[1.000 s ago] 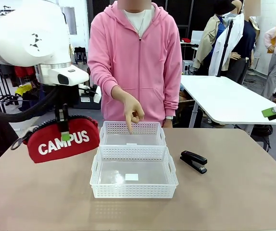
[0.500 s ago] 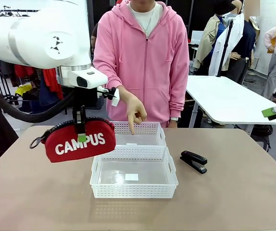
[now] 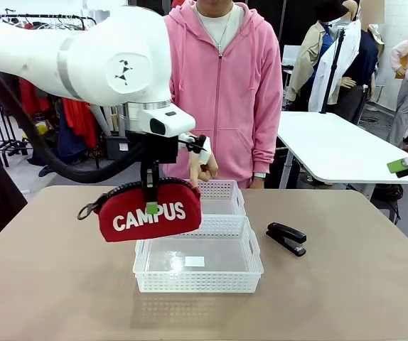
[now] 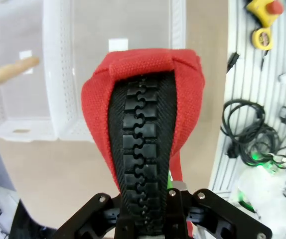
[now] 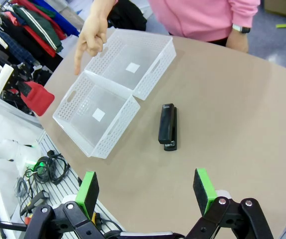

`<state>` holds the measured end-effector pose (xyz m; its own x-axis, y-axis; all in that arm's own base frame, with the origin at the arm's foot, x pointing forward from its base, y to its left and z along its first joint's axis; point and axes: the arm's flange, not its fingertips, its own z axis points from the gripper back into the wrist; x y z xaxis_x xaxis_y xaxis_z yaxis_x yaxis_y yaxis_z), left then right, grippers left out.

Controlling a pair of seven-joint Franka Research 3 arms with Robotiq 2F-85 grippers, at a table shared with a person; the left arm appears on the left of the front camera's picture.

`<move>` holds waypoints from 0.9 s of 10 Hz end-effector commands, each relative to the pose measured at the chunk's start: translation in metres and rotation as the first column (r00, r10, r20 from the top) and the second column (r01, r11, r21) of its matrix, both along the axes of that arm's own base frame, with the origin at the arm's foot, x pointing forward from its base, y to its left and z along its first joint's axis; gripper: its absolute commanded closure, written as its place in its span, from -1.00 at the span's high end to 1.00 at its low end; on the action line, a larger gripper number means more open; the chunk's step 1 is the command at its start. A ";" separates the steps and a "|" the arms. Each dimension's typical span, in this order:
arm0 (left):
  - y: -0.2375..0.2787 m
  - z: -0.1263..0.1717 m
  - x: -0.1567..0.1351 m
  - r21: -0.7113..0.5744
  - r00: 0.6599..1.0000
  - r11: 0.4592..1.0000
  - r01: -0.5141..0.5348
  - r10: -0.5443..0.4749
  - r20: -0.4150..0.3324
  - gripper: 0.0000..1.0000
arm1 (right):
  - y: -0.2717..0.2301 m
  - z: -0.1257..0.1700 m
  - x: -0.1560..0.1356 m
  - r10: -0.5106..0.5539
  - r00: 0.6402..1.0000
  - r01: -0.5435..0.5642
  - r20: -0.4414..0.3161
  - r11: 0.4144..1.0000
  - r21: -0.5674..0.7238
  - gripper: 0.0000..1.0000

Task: Distribute items into two baskets.
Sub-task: Place the picked Pencil pouch into the Organizing basket as instructed by the person.

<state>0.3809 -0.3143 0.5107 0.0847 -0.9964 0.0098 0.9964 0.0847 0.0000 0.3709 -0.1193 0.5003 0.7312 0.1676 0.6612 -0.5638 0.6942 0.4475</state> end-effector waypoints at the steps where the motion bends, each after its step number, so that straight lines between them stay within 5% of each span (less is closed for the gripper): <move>1: -0.019 -0.005 -0.002 0.013 1.000 1.000 0.008 -0.008 0.030 -1.00 | 0.000 0.000 0.002 0.005 1.000 -0.005 0.018 1.000 0.017 1.00; 9: -0.071 -0.036 0.022 0.012 0.995 1.000 0.027 -0.028 0.095 -1.00 | 0.000 0.000 0.002 0.005 1.000 -0.005 0.018 1.000 0.017 1.00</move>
<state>0.3988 -0.3784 0.4748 0.0355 -0.9992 0.0156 0.9977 0.0363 0.0567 0.3708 -0.1193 0.5004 0.7312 0.1676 0.6613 -0.5638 0.6941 0.4475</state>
